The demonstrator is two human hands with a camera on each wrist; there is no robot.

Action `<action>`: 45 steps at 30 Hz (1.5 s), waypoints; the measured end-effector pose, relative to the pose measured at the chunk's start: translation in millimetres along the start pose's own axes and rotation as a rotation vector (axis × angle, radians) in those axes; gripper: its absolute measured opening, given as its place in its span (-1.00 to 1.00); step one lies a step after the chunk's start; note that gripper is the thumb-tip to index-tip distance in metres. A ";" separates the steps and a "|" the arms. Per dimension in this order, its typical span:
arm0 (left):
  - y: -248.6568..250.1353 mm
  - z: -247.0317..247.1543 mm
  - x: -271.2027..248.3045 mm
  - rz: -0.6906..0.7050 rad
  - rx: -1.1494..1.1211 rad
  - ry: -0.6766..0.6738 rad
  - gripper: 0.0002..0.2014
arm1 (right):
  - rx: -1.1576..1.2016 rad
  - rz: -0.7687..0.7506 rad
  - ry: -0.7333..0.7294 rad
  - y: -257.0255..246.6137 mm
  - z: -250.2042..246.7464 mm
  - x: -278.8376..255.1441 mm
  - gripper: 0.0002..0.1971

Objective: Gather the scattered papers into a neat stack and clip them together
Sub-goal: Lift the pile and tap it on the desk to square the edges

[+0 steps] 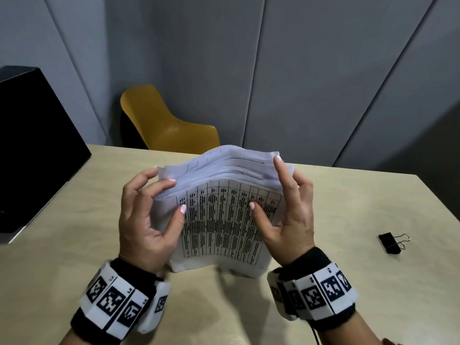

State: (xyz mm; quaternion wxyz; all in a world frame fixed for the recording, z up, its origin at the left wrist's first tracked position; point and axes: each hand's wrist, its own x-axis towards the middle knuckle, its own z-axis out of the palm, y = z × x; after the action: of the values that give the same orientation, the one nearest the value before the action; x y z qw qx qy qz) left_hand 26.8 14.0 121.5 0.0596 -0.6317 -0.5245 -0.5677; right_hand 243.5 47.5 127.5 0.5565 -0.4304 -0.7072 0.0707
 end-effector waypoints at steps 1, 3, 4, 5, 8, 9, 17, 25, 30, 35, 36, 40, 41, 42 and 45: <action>1.5 1.2 -0.2 0.018 -0.004 -0.003 -0.61 | -0.013 -0.001 -0.001 -1.7 0.9 0.8 -0.27; 0.9 1.4 -0.2 0.030 -0.006 -0.013 -0.56 | -0.024 0.005 -0.010 -1.5 -0.7 3.1 -0.37; -0.6 0.2 0.0 0.021 -0.004 -0.015 -0.55 | -0.022 0.016 -0.012 0.5 -2.6 4.1 -0.41; -1.8 -1.4 0.3 0.010 -0.001 -0.014 -0.53 | -0.016 0.029 -0.008 2.6 -4.9 4.8 -0.44; 0.4 -3.5 2.8 0.014 0.000 -0.012 -0.47 | -0.010 0.028 0.018 4.3 -8.3 5.0 -0.37; 2.8 -3.2 4.6 0.017 -0.004 -0.018 -0.44 | -0.023 0.022 0.012 2.8 -8.0 4.9 -0.29; 13.8 -4.6 15.7 0.026 0.011 -0.121 -0.42 | -0.235 0.015 -0.069 -8.9 -9.2 11.3 -0.14; 7.9 -7.5 14.5 -0.018 0.043 -0.098 -0.52 | -0.201 0.066 -0.089 -5.9 -12.7 11.3 -0.25; 11.1 -4.3 14.9 -0.009 0.016 -0.128 -0.64 | -0.341 0.087 -0.190 -18.4 -9.3 17.4 -0.10; 9.3 -10.0 15.1 0.029 0.021 -0.146 -0.61 | -0.319 0.105 -0.156 -15.5 -14.9 22.2 -0.16; 9.9 -10.7 15.0 0.036 0.017 -0.154 -0.63 | -0.326 0.102 -0.174 -17.4 -15.1 24.1 -0.07; 12.3 -10.9 15.5 0.044 0.023 -0.147 -0.65 | -0.409 0.118 -0.275 -22.6 -13.2 32.5 -0.08; 10.4 -11.4 15.2 0.034 0.024 -0.137 -0.65 | -0.418 0.126 -0.269 -21.0 -13.9 33.0 -0.16; 6.9 -12.3 14.3 0.012 0.019 -0.123 -0.67 | -0.412 0.141 -0.251 -17.9 -15.3 32.0 -0.24; -5.4 -15.1 11.7 -0.072 -0.009 -0.077 -0.67 | -0.301 0.149 -0.159 -6.3 -17.2 22.5 -0.35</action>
State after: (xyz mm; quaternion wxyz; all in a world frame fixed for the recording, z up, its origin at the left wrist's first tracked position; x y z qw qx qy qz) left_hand 10.7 13.1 133.1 0.0159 -0.6342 -0.5461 -0.5471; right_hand 254.5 52.5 153.8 0.4212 -0.5532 -0.7176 0.0390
